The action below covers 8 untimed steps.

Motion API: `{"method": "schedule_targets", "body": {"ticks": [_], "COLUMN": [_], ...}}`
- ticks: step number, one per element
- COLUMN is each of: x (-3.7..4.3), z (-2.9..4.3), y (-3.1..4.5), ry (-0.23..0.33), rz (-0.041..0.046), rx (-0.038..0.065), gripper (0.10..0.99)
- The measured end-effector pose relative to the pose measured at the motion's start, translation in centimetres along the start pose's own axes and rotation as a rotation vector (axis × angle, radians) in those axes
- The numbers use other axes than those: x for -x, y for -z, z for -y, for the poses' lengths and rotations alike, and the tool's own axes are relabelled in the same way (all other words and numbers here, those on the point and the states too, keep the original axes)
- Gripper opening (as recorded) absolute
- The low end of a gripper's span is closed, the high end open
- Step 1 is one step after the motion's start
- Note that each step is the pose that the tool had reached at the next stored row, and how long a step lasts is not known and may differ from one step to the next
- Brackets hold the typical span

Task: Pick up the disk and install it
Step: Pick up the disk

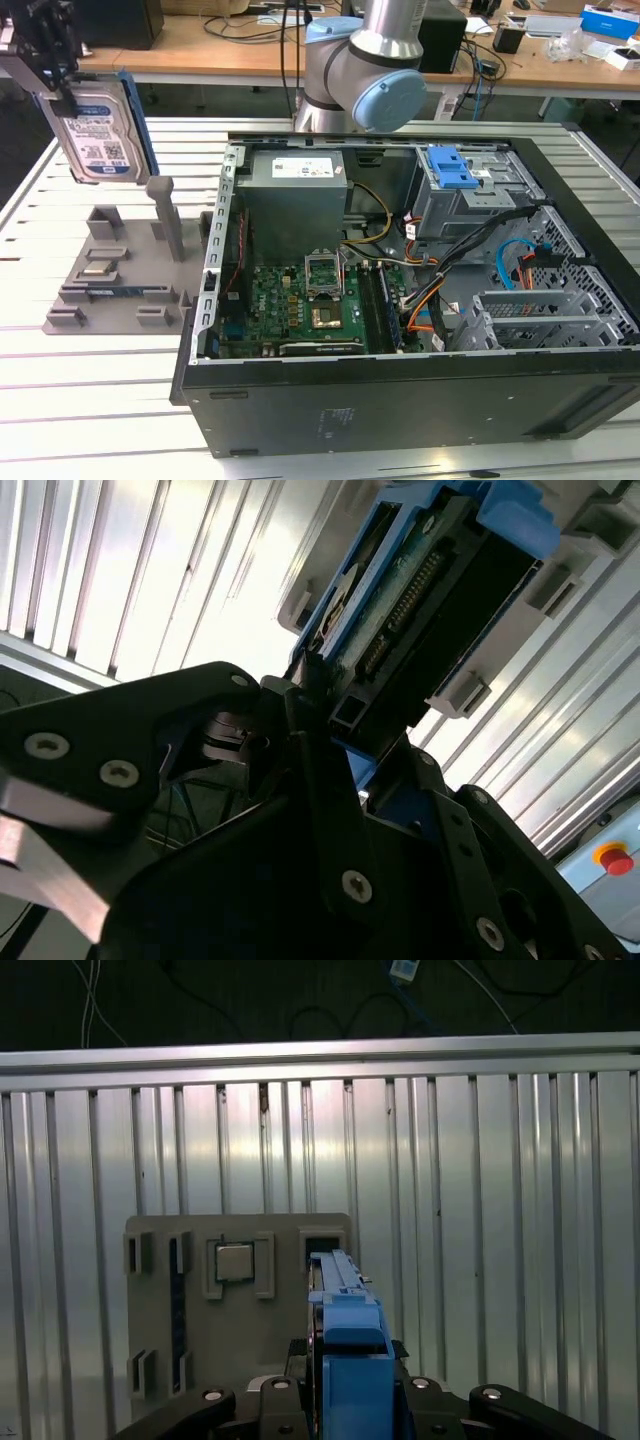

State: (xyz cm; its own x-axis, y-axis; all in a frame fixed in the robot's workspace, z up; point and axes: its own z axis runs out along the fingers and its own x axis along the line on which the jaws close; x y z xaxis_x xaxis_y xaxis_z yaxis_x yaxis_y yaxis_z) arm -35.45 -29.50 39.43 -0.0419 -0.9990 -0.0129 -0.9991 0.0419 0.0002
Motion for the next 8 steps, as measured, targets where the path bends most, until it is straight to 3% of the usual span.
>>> {"method": "schedule_targets", "body": {"ticks": [8], "x": [0.03], "z": [0.0], "y": [1.62], "ry": [0.0], "rz": [0.0], "rx": [0.0], "gripper": [0.365]}}
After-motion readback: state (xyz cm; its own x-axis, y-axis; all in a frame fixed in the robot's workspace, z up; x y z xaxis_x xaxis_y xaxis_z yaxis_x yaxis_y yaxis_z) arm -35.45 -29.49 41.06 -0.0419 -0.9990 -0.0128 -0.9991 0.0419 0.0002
